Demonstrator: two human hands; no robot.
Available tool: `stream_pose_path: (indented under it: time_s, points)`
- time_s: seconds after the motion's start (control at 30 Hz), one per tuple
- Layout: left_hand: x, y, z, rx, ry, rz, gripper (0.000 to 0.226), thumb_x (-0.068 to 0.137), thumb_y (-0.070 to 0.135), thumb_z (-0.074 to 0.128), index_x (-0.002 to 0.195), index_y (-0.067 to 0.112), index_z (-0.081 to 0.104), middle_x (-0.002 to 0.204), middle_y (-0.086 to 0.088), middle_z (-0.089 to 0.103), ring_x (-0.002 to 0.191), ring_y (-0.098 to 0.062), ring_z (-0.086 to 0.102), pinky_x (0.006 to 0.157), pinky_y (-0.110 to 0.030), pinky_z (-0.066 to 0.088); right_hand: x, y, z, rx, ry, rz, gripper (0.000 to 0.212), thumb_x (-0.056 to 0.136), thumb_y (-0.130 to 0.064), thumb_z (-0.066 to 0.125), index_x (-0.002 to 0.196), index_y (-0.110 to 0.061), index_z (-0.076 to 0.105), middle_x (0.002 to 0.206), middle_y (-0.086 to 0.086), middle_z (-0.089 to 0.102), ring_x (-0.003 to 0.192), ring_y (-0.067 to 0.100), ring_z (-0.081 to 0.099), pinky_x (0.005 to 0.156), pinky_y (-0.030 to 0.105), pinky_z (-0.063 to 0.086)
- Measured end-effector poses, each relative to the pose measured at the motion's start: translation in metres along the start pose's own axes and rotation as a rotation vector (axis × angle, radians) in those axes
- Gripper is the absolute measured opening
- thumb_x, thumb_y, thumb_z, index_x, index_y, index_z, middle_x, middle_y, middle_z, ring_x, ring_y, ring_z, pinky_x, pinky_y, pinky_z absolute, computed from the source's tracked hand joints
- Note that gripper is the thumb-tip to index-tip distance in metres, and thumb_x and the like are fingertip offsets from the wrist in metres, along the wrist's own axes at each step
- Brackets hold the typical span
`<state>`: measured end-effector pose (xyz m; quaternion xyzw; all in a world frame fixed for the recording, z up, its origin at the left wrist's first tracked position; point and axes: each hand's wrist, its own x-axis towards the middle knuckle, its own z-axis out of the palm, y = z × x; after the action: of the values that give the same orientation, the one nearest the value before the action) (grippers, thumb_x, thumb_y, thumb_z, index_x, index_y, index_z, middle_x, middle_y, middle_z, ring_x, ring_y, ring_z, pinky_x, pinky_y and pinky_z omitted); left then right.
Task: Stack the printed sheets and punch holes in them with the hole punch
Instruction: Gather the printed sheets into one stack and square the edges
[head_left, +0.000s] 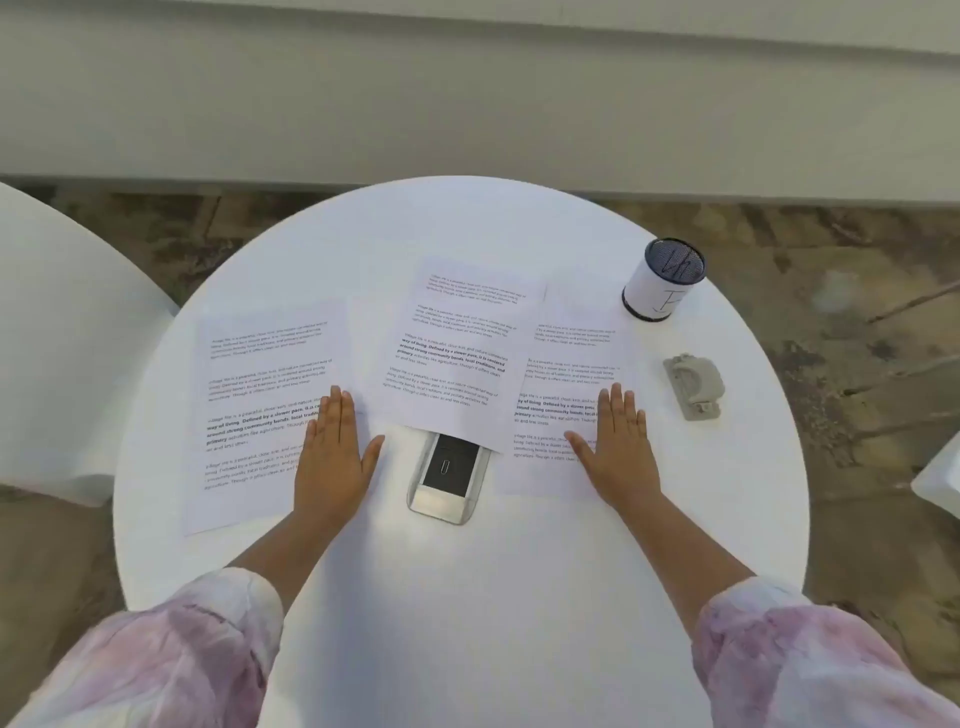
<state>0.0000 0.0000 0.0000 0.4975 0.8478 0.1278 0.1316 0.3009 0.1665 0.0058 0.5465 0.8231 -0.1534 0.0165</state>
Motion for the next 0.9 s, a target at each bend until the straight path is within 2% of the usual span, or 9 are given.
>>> stream_pose_path:
  time_s: [0.07,0.2,0.5,0.6,0.9]
  points:
    - [-0.001,-0.002,0.004,0.009,0.001,-0.03,0.093,0.082,0.069,-0.006,0.147,0.004,0.007,0.156,-0.01,0.005,0.144,-0.023,0.007,0.115,-0.033,0.005,-0.001,0.003,0.005,0.006,0.0,0.009,0.111,0.067,-0.081,-0.017,0.148,-0.007,0.001,0.158,0.009,-0.004,0.146,0.023,-0.008,0.118,0.034,-0.006]
    - [-0.006,-0.007,0.02,0.047,0.008,-0.041,0.098,0.079,0.072,-0.012,0.147,0.004,0.007,0.156,-0.011,0.007,0.144,-0.024,0.007,0.114,-0.035,0.006,-0.007,0.007,0.02,-0.002,-0.006,0.011,0.109,0.067,-0.08,-0.017,0.148,-0.01,0.0,0.158,0.007,-0.002,0.146,0.021,-0.007,0.117,0.033,-0.006]
    - [-0.007,-0.008,0.027,0.076,-0.004,-0.045,0.084,0.09,0.06,0.001,0.144,-0.001,0.024,0.151,-0.017,0.026,0.139,-0.031,0.024,0.111,-0.045,0.02,-0.009,0.011,0.031,0.012,0.039,0.015,0.094,0.076,-0.073,-0.014,0.148,-0.013,-0.001,0.156,-0.001,-0.005,0.144,0.013,-0.008,0.118,0.033,-0.006]
    - [-0.008,-0.008,0.027,0.083,-0.007,-0.044,0.08,0.092,0.057,0.005,0.143,0.0,0.027,0.15,-0.016,0.028,0.138,-0.031,0.027,0.11,-0.046,0.023,-0.009,0.012,0.035,-0.003,0.063,0.026,0.089,0.08,-0.07,-0.014,0.147,-0.014,0.0,0.157,0.0,0.0,0.145,0.014,-0.004,0.118,0.033,-0.005]
    - [-0.008,-0.009,0.029,0.103,0.006,-0.046,0.078,0.093,0.055,0.005,0.143,0.0,0.027,0.151,-0.015,0.027,0.139,-0.029,0.025,0.111,-0.044,0.021,-0.008,0.014,0.039,-0.011,0.095,0.021,0.073,0.088,-0.055,0.008,0.147,-0.014,0.005,0.157,0.0,0.003,0.145,0.015,0.0,0.119,0.034,-0.001]
